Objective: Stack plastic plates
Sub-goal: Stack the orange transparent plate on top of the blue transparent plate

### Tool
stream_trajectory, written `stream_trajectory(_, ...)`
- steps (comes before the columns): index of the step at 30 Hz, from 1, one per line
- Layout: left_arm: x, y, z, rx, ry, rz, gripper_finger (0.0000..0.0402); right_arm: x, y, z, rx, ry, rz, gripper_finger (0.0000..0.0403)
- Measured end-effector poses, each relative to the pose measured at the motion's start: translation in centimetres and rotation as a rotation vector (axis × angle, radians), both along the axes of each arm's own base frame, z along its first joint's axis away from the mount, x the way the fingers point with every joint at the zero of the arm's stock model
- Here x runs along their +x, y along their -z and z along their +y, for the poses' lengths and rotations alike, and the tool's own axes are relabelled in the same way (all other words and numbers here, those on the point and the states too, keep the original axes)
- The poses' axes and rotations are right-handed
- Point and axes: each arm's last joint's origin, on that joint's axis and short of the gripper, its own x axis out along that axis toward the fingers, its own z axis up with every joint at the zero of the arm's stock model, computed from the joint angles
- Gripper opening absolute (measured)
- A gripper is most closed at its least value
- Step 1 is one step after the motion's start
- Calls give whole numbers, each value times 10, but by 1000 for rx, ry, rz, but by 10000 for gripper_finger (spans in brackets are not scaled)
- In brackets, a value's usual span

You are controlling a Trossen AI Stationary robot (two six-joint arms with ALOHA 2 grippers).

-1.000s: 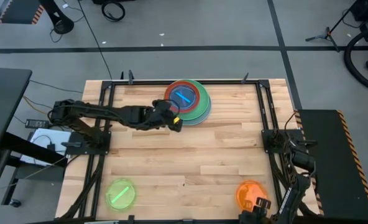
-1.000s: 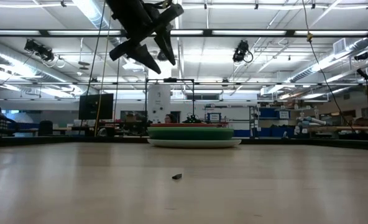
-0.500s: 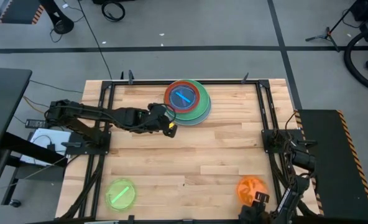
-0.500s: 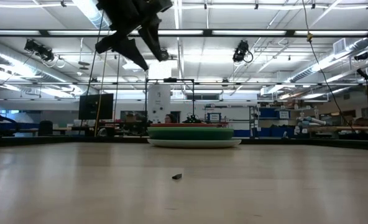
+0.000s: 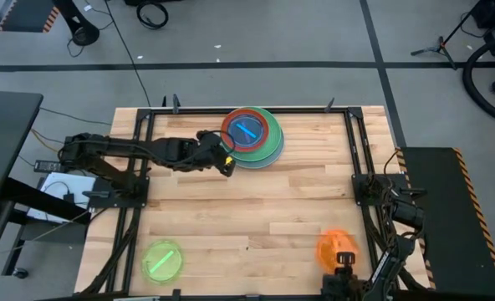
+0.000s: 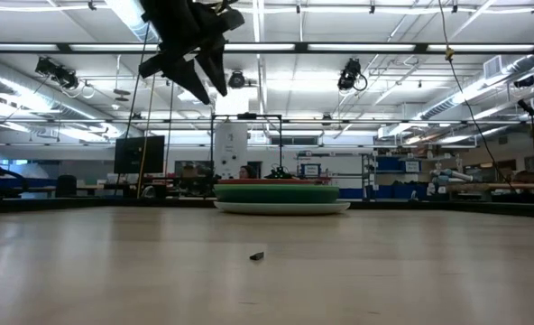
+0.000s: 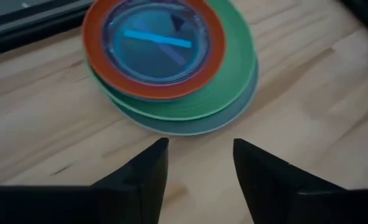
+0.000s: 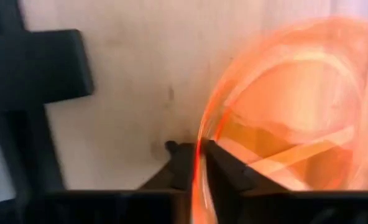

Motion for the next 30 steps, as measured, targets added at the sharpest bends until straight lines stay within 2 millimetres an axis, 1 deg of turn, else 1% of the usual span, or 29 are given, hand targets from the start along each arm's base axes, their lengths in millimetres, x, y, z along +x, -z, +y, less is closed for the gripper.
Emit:
stream_trajectory(1, -1, 1, 1, 0, 2, 13, 179, -1, 1, -2, -12, -21, 11, 21)
stream_trajectory(2, -2, 1, 1, -1, 11, 27, 173, -1, 2, -4, -30, -47, 19, 13)
stream_trajectory(5, 0, 1, -4, -10, 134, 63, 151, -1, -6, -10, -53, -94, 46, 12)
stream_trajectory(7, 0, 2, -14, 12, 242, 98, 137, -1, -21, -19, -98, -131, 53, 7)
stream_trajectory(10, -1, 2, -37, 75, 422, 153, 120, 8, -49, -37, -149, -203, 28, 6)
stream_trajectory(12, -5, 3, -52, 97, 523, 194, 112, 20, -59, -55, -186, -216, -2, 6)
stream_trajectory(14, -16, 1, -65, 107, 582, 245, 105, 34, -66, -76, -216, -225, -25, 5)
stream_trajectory(16, -26, -2, -74, 121, 588, 272, 100, 48, -72, -101, -257, -236, -26, 5)
stream_trajectory(18, -41, -4, -81, 136, 571, 322, 96, 64, -75, -126, -297, -248, -28, 4)
stream_trajectory(20, -54, -8, -87, 151, 575, 284, 92, 78, -79, -152, -328, -266, -8, 4)
stream_trajectory(21, -62, -6, -89, 144, 582, 261, 90, 86, -82, -164, -341, -282, 5, 4)
stream_trajectory(23, -80, 6, -91, 126, 589, 228, 84, 102, -85, -188, -358, -318, 22, 3)
stream_trajectory(25, -95, 21, -91, 95, 584, 147, 76, 118, -89, -211, -373, -358, 30, 3)
stream_trajectory(27, -112, 43, -88, 71, 576, 91, 65, 136, -93, -232, -373, -398, 11, 3)
stream_trajectory(30, -127, 75, -86, 4, 578, -5, 50, 162, -96, -267, -374, -462, -29, 3)
